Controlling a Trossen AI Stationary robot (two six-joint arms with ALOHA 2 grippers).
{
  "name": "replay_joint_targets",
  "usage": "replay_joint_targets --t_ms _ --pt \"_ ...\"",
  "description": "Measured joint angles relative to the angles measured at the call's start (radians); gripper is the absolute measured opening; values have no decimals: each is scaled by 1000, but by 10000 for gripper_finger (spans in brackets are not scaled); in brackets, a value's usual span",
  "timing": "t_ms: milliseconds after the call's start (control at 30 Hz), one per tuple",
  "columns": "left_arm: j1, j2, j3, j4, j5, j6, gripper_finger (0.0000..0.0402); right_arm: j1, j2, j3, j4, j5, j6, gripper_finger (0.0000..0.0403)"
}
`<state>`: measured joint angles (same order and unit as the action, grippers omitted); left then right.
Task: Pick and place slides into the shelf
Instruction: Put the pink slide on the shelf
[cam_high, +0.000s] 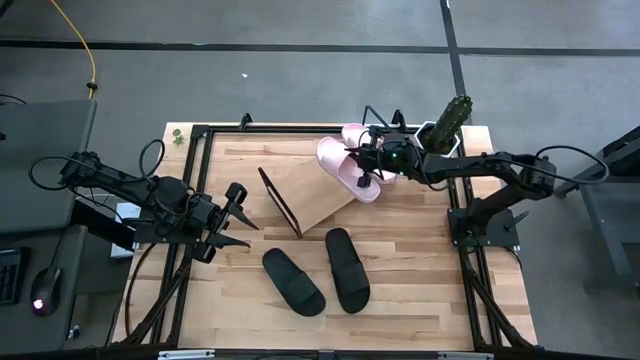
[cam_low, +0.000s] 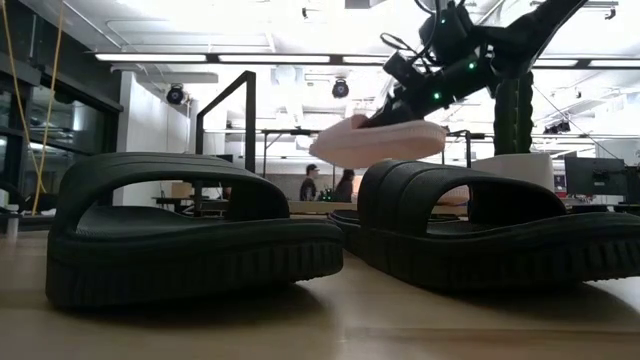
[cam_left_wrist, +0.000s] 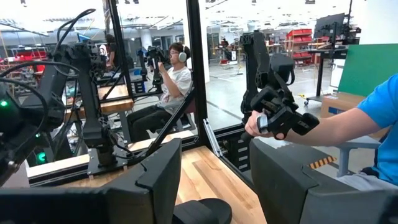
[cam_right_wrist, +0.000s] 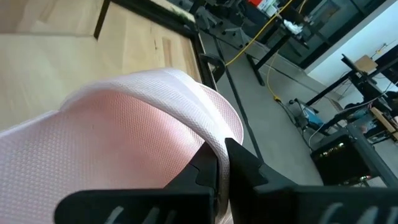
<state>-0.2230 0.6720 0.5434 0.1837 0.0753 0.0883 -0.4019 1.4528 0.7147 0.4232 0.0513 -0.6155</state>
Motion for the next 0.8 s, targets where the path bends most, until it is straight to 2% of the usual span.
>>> replay_joint_targets --t_ms 300,800 --pt "0 0 0 0 0 0 175 -39 62 0 62 -37 -5 0" --pt "0 0 0 0 0 0 175 -74 80 0 74 -56 -12 0"
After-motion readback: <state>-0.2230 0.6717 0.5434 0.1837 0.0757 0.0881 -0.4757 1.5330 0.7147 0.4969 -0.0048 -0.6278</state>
